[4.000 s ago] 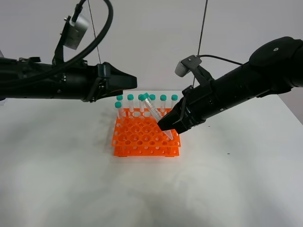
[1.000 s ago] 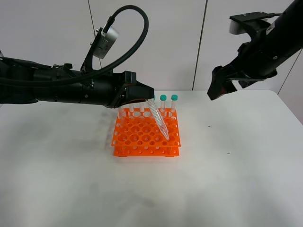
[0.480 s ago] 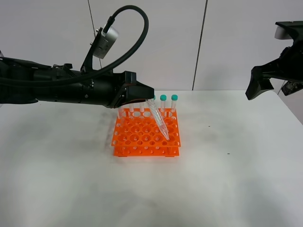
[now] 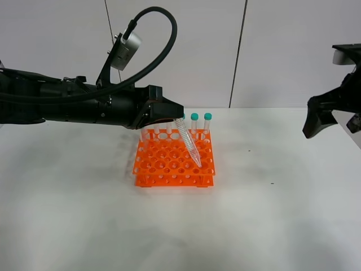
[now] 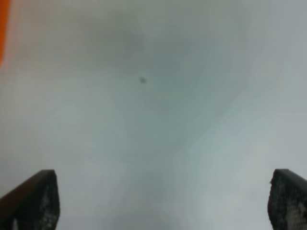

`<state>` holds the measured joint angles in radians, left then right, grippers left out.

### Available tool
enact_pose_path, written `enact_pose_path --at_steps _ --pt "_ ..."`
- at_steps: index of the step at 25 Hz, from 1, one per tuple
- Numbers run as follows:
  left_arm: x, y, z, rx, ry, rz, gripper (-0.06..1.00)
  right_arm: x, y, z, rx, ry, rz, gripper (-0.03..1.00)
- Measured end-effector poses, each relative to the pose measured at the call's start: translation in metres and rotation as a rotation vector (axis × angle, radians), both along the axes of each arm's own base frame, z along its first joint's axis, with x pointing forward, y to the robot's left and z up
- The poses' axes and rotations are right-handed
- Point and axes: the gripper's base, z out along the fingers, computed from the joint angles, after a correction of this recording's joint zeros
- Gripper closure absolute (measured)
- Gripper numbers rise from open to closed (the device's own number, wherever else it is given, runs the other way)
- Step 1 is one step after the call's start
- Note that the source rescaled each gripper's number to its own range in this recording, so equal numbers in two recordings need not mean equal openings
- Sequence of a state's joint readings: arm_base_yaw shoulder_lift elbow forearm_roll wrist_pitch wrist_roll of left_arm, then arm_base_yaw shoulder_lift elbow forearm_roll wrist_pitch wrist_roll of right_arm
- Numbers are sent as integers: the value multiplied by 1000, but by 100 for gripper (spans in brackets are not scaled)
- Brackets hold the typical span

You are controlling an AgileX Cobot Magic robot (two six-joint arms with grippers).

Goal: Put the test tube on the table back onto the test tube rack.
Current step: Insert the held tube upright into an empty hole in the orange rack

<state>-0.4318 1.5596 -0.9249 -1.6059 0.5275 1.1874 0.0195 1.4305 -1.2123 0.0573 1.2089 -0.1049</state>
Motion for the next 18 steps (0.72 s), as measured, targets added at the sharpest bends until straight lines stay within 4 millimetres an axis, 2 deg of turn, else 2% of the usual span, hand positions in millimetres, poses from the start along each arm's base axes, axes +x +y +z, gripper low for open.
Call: enact_pose_path --at_steps 7,13,16,18 --pt "0 0 0 0 0 0 94 -100 -4 -23 -17 26 -12 3" --pt "0 0 0 0 0 0 94 -174 -6 -36 -12 -283 -20 3" --pt "0 0 0 -2 1 -4 94 -203 -6 -40 -3 -436 -33 3" --pt "-1 -1 1 -8 2 -13 94 -218 -7 -37 1 -534 -39 3"
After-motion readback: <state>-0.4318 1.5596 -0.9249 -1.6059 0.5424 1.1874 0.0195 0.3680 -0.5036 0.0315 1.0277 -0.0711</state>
